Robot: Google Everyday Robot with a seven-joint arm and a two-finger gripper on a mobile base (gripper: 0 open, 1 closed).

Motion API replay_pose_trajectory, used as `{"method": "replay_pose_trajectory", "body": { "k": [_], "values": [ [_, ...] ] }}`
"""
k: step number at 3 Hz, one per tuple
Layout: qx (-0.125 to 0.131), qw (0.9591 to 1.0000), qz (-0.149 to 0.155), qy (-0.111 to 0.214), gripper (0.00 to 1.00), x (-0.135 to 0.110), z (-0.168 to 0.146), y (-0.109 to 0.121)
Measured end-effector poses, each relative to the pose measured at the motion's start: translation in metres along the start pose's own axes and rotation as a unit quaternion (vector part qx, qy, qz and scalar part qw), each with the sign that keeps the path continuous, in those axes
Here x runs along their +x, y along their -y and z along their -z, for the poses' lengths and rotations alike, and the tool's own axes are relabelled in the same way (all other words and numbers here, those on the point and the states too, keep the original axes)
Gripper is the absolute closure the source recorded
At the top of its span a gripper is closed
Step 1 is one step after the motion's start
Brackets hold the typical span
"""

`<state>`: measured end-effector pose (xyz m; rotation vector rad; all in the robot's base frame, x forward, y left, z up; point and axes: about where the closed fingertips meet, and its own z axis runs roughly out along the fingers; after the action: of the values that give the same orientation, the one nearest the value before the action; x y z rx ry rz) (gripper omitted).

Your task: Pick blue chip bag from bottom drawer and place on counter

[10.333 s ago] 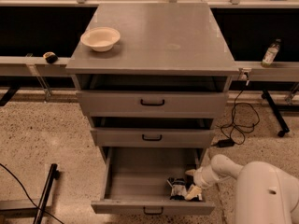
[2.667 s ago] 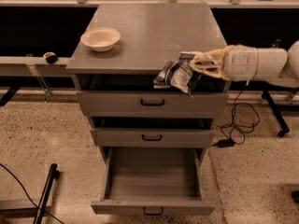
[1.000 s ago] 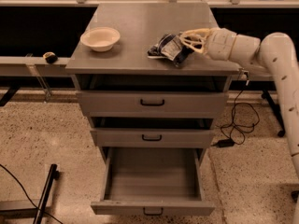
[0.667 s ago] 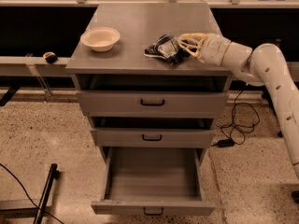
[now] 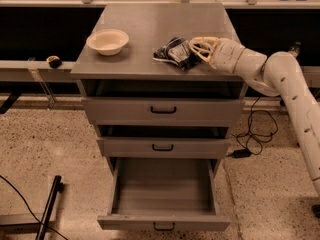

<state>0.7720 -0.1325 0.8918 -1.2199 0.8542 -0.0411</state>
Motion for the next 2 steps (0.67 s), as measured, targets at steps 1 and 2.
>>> {"method": "replay_pose_trajectory", "body": {
  "k": [1,2],
  "values": [
    [0.000,1.0000,0.000,0.000,0.26,0.0000,0.0000,0.0000],
    [0.000,1.0000,0.000,0.000,0.03,0.0000,-0.0001,0.0000]
  ]
}}
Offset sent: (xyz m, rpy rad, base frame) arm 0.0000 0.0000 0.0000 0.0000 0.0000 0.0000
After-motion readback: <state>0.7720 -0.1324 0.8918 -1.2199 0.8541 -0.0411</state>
